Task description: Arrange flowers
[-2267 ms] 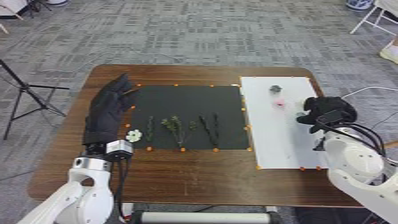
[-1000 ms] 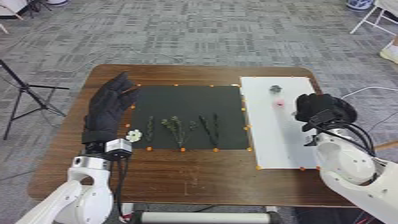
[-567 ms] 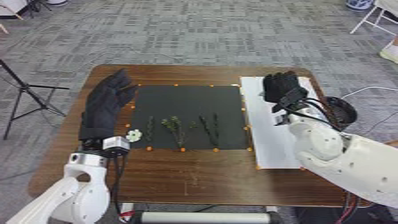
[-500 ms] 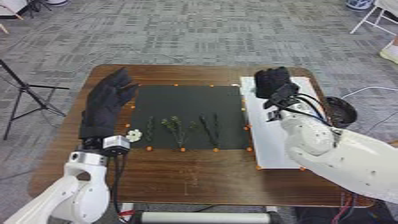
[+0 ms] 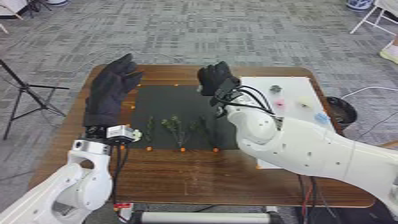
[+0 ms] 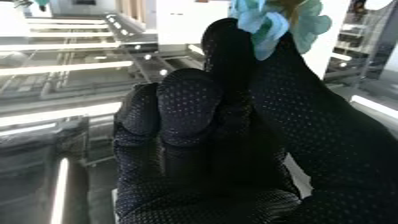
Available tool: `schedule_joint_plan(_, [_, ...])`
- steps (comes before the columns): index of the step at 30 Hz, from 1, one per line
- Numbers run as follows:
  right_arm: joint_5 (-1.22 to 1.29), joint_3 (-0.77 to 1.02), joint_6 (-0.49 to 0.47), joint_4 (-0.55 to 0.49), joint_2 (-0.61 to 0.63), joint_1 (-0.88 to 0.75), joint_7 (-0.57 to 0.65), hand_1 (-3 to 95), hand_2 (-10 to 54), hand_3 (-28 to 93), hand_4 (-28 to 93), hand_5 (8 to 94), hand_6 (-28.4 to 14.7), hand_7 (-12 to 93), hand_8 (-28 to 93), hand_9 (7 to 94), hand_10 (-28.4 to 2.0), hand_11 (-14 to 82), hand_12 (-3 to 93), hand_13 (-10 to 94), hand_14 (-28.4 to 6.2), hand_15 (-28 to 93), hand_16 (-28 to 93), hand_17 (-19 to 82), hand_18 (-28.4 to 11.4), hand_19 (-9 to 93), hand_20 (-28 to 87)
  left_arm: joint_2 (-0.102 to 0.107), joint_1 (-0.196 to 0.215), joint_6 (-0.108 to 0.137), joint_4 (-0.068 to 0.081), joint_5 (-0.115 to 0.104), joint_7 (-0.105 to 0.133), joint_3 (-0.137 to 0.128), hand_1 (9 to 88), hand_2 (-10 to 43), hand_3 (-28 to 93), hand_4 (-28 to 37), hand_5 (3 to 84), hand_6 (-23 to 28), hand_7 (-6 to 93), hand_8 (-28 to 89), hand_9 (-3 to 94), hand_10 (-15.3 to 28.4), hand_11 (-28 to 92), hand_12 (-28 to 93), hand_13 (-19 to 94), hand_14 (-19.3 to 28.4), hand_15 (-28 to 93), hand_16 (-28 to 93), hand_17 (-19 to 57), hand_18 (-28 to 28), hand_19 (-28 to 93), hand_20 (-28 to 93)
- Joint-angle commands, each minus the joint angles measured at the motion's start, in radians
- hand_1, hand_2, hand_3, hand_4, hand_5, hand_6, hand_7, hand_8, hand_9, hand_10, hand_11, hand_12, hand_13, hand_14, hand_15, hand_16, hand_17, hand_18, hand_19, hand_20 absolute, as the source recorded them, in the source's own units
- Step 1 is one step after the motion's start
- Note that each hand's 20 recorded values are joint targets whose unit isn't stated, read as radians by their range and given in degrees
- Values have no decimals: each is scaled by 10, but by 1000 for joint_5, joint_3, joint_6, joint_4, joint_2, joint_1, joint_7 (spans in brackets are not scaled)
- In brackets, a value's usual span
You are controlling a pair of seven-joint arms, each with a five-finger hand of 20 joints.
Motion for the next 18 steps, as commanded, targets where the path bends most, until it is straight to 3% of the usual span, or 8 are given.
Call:
schedule_joint_plan(1, [5,-51,9,74,-155,20,-26,484,-95,840,-261,722,19,450,60,828,-51,243,543,684,-51,677,414,315,-190,826,490,-2,-109,-36,17,-2,20,48,291,-32,702,-233,321,19,246,-105,272,122,294,203,246,146,384,48,-79,201,408,177])
schedule_joint_plan(7, [9,-88,21,119,-227,40,-23,485,-95,840,-262,723,19,450,59,828,-50,244,543,685,-51,679,412,315,-190,826,490,-5,-180,-49,27,-5,41,100,291,-32,702,-233,321,19,245,-104,273,122,294,202,247,146,386,47,-79,201,409,177])
schedule_joint_plan(18, [34,-165,63,224,-341,102,-31,489,-95,840,-273,722,21,450,55,828,-49,243,544,683,-51,680,414,314,-189,825,490,-10,-238,-50,35,-8,65,136,291,-32,703,-231,323,20,243,-103,273,122,294,203,247,146,386,47,-79,202,409,177])
